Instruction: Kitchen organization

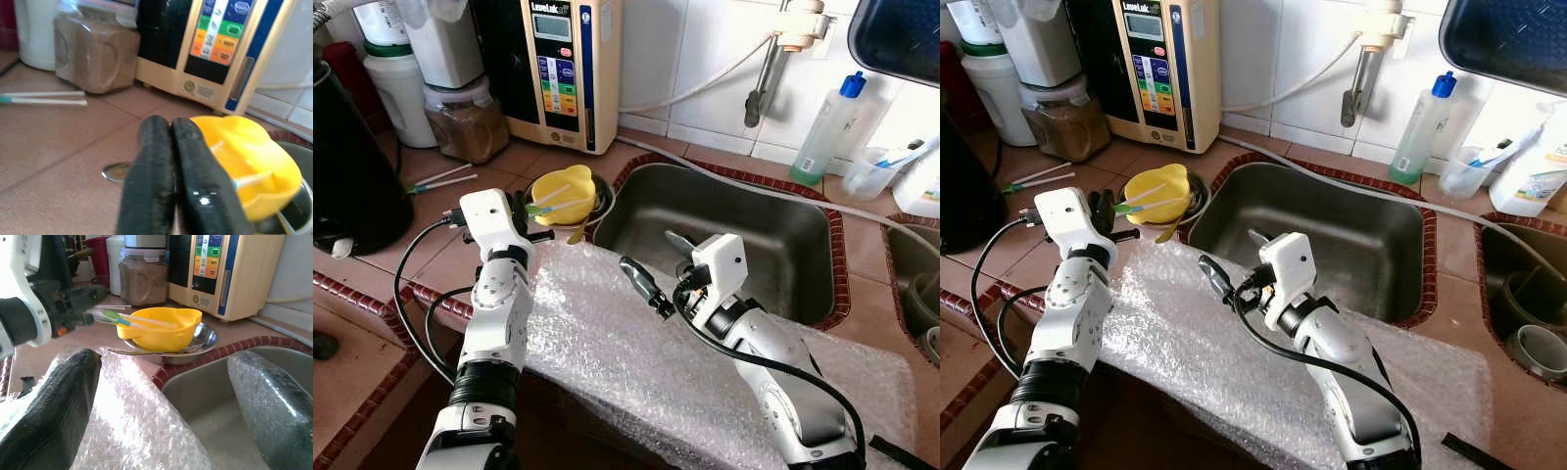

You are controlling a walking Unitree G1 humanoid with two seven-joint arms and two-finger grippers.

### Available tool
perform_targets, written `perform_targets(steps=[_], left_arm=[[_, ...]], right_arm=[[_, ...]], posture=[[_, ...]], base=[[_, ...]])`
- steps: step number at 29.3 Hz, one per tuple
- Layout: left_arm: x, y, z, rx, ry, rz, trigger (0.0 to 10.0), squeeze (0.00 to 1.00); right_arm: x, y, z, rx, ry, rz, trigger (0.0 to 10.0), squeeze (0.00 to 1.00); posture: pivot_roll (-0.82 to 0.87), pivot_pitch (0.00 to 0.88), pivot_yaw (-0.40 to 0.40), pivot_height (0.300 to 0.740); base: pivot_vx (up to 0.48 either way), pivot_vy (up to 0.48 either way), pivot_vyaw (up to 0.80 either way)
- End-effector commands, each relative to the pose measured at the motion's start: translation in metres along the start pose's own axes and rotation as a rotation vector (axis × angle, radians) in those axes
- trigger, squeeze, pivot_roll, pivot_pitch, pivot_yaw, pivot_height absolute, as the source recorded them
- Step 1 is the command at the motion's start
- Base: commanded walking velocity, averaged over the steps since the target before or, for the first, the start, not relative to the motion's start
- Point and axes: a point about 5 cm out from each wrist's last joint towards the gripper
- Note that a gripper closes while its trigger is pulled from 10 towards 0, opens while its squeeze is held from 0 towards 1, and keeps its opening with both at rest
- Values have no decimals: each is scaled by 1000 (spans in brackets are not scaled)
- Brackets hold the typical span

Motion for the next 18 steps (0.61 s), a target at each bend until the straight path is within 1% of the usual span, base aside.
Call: perform_targets(steps=[1, 3, 6, 10, 14, 18], left_arm=[[2, 3, 16, 69, 23, -2, 0, 0], [3, 3, 17, 68, 14, -3, 0, 0], [1, 3, 19, 78, 22, 11, 0, 0], [-2, -1, 14, 66, 22, 33, 0, 0], [-2, -3, 14, 68, 48, 31, 0, 0], [4, -1, 23, 114, 65, 3, 0, 0]], right_arm=[[1, 0, 1, 1, -2, -3, 10000, 0], [1, 0, 0, -1, 2, -5, 10000, 0], [1, 0, 0, -6, -4, 6, 10000, 0], [4, 1, 2, -7, -18, 12, 10000, 0], [6, 1, 2, -8, -22, 10, 10000, 0], [4, -1, 0, -13, -18, 7, 10000, 0]], posture=[[58, 0, -20, 740], [55, 0, -21, 740], [38, 0, -28, 740], [21, 0, -30, 740], [18, 0, -25, 740], [19, 0, -24, 740]], base=[[0, 0, 0], [0, 0, 0], [0, 0, 0], [0, 0, 0], [0, 0, 0], [0, 0, 0]])
Point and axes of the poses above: a point about 5 cm out from each wrist's last joint towards the gripper, its own y axis pointing out of the wrist towards the gripper, its own z axis along the axis of the wrist's last joint, x = y × z, and after that the axes turned 5 degrees about -y, right-handed
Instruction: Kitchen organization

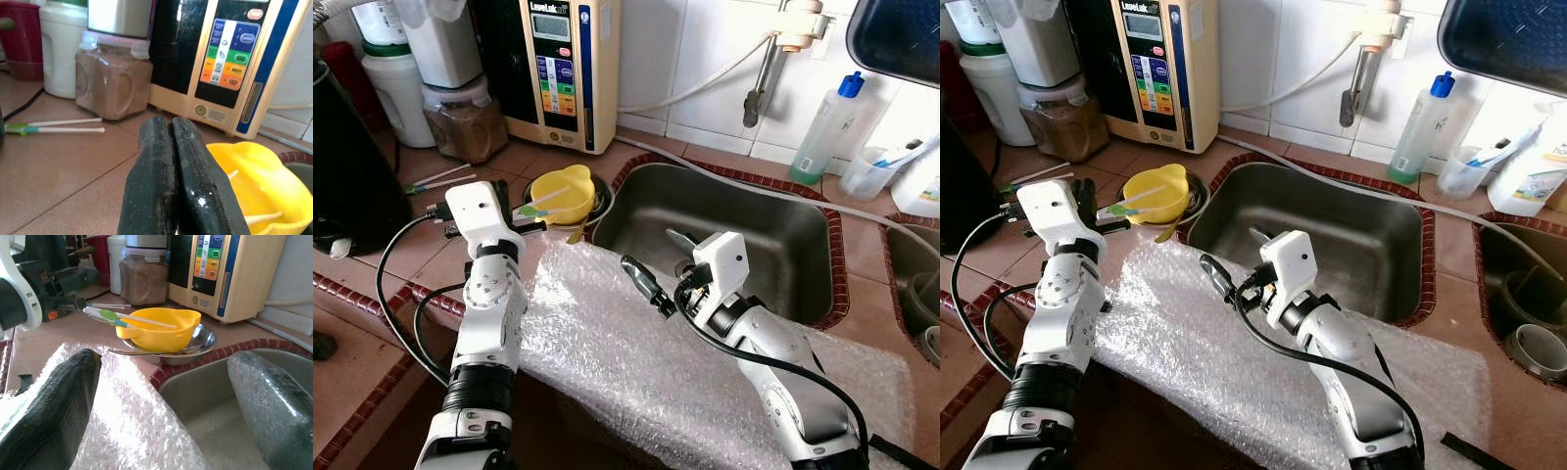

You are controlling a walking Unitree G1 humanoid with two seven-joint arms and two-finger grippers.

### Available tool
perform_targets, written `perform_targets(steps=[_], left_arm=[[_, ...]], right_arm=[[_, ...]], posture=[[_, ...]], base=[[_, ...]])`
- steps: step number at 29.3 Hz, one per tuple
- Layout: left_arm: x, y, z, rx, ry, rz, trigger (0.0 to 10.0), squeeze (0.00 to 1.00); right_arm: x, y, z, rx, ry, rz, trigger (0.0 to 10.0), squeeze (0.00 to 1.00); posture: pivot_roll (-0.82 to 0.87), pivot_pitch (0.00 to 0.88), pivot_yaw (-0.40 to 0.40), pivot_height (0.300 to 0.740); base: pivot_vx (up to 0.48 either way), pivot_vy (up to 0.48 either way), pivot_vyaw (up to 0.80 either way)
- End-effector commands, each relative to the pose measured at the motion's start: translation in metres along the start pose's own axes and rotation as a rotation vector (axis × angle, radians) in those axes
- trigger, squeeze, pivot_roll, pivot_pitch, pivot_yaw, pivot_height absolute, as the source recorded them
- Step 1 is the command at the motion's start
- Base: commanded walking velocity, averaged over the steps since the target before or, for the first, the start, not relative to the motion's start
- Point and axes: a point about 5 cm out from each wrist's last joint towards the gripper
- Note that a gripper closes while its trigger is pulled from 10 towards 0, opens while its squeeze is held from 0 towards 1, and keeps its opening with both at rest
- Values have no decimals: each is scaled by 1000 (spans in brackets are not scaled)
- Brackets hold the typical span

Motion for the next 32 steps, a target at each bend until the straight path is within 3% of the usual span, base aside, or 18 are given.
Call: perform_targets(steps=[1, 9, 14, 16, 17, 18, 19, 25, 32], left_arm=[[4, 3, 10, 45, 19, -14, 0, 0], [15, 3, 41, 236, 62, -75, 0, 0], [25, 2, 49, 298, 117, -130, 0, 0], [25, 2, 47, 276, 109, -120, 39, 0], [21, 2, 45, 253, 97, -86, 10000, 0], [18, 1, 44, 249, 91, -69, 10000, 0], [13, 0, 42, 237, 66, -57, 10000, 1000], [-9, -6, 21, 124, 5, 82, 10000, 1000], [0, -9, 7, 74, -4, 38, 10000, 1000]], right_arm=[[0, -1, -2, -11, 4, -2, 10000, 0], [-1, 2, -1, -5, -5, 0, 10000, 0], [-3, 4, 0, -2, -11, 8, 10000, 0], [-3, 4, 0, -2, -11, 8, 10000, 0], [-3, 3, 0, -2, -11, 7, 10000, 0], [-3, 3, 0, -3, -11, 7, 10000, 0], [-3, 3, 0, -3, -10, 6, 10000, 0], [-4, 4, -1, -1, -4, 10, 10000, 0], [-5, 6, 0, 4, -8, 20, 10000, 0]], posture=[[19, 0, -23, 740], [20, 0, -24, 740], [19, 0, -30, 740], [17, 0, -28, 740], [17, 0, -28, 740], [17, 0, -28, 740], [19, 0, -27, 740], [24, 0, -29, 740], [21, 0, -30, 740]], base=[[0, 0, 0], [0, 0, 0], [0, 0, 0], [0, 0, 0], [0, 0, 0], [0, 0, 0], [0, 0, 0], [0, 0, 0], [0, 0, 0]])
Point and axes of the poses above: a point about 5 cm out from each wrist's last joint towards the gripper, its own y axis pointing out of the wrist towards the gripper, its own z axis along the axis of the wrist's last joint, x = y × z, and after that the axes turned 5 degrees about -y, right-handed
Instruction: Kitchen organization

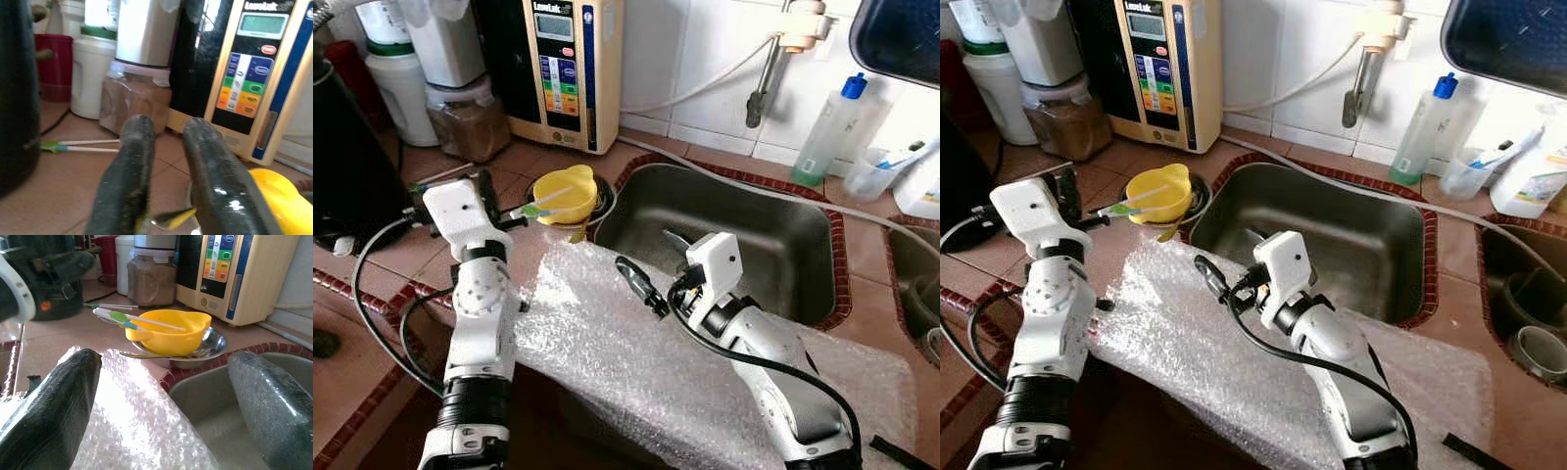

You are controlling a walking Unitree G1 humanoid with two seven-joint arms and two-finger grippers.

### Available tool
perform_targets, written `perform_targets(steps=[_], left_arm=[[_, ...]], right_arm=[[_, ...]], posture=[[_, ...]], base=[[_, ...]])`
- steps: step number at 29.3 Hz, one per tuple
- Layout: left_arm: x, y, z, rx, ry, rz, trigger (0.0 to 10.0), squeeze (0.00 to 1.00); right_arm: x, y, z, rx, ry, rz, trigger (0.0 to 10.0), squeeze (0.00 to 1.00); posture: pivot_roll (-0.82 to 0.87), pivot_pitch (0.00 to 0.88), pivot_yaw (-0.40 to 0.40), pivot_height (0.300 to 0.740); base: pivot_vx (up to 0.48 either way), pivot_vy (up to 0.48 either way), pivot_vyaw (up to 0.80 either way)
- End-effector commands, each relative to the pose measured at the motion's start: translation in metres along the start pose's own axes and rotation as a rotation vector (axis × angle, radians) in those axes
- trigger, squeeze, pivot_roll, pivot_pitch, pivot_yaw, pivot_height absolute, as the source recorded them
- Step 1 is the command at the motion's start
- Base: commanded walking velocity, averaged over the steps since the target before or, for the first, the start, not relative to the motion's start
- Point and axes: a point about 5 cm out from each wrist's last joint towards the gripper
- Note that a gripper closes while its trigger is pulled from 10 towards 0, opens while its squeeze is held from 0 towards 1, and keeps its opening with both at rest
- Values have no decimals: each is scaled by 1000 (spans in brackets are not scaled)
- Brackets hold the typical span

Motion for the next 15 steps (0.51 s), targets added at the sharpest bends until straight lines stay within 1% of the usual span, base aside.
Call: perform_targets(steps=[1, 3, 4, 7, 15], left_arm=[[6, 1, -3, -25, -7, -29, 10000, 1000], [7, 0, -7, -50, -17, -35, 10000, 1000], [6, -3, -14, -88, -38, -23, 10000, 1000], [4, -6, -21, -134, -71, -15, 10000, 1000], [4, -4, -22, -140, -86, -5, 10000, 1000]], right_arm=[[2, 1, 0, -2, -5, 2, 10000, 0], [2, 1, 0, -2, -4, 3, 10000, 0], [2, 1, 0, -1, -4, 3, 10000, 0], [1, 1, 0, 0, -3, 3, 10000, 0], [1, 2, -1, -2, 0, 3, 10000, 0]], posture=[[21, 0, -30, 740], [21, 0, -29, 740], [20, 0, -28, 740], [18, 0, -26, 740], [18, 0, -25, 740]], base=[[0, 0, 0], [0, 0, 0], [0, 0, 0], [0, 0, 0], [0, 0, 0]])
Point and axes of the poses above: a point about 5 cm out from each wrist's last joint towards the gripper, its own y axis pointing out of the wrist towards the gripper, its own z axis along the axis of the wrist's last joint, x = y × z, and after that the axes turned 5 degrees about -y, right-handed
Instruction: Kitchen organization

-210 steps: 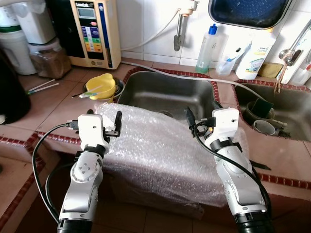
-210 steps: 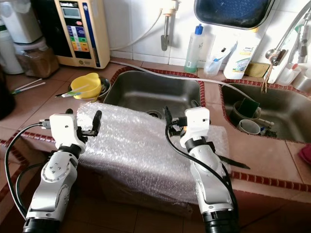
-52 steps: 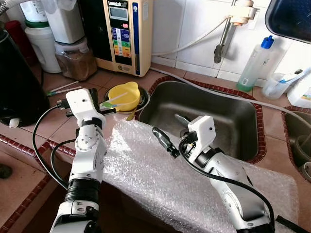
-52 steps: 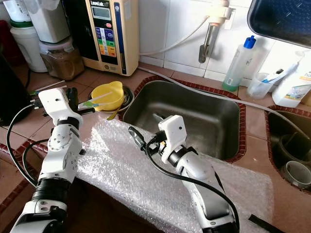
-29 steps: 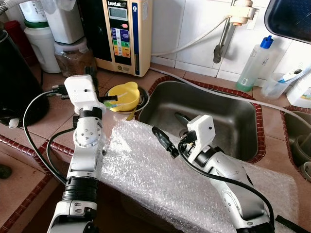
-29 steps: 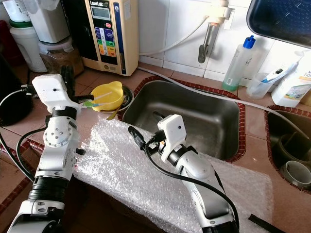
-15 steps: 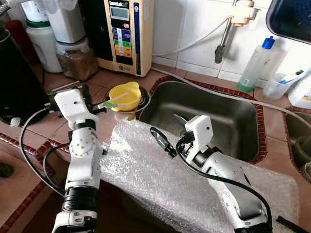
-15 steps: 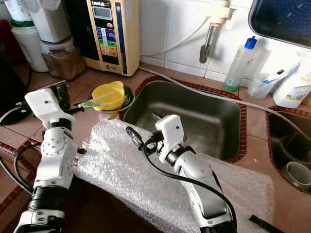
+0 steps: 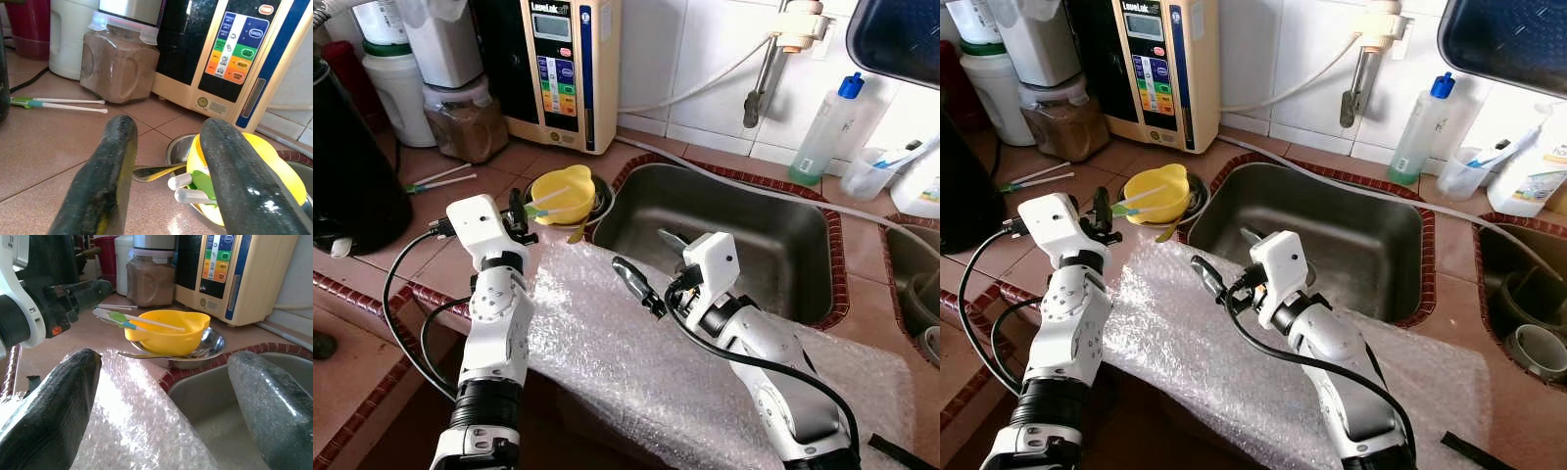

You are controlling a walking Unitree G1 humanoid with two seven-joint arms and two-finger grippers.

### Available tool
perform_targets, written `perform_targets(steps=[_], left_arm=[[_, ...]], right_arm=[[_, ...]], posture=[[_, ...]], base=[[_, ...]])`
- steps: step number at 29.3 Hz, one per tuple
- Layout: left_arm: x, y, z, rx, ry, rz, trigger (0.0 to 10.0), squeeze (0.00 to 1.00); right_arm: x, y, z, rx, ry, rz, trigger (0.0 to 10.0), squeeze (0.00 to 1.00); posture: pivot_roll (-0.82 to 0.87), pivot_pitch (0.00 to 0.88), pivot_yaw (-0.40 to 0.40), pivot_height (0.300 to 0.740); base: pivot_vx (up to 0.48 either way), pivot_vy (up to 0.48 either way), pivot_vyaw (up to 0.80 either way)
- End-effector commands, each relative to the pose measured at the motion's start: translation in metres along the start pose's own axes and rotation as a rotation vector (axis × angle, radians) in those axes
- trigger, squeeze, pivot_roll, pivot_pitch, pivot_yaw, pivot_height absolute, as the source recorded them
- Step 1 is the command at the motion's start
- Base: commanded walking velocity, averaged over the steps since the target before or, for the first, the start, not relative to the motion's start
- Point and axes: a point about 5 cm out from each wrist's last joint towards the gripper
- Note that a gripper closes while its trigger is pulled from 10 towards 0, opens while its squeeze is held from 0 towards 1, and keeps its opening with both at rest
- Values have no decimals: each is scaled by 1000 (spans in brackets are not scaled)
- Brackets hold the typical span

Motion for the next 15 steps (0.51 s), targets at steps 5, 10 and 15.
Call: perform_targets(steps=[5, 10, 15], left_arm=[[2, 0, -7, -49, -20, 7, 10000, 1000], [5, -1, -12, -79, -63, -5, 1373, 1000], [12, -3, -13, -88, -108, -51, 0, 0]], right_arm=[[1, 1, -1, -6, -1, 3, 10000, 0], [1, 2, -1, -6, 2, 5, 10000, 0], [1, 2, -2, -7, 4, 6, 10000, 0]], posture=[[16, 0, -25, 740], [17, 0, -23, 740], [16, 0, -22, 740]], base=[[0, 0, 0], [0, 0, 0], [0, 0, 0]])
Point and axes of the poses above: a point about 5 cm out from each wrist's last joint towards the gripper, its own y axis pointing out of the wrist towards the gripper, its own z axis along the axis of the wrist's last joint, x = y × z, and after that the axes turned 5 degrees about -y, right-handed
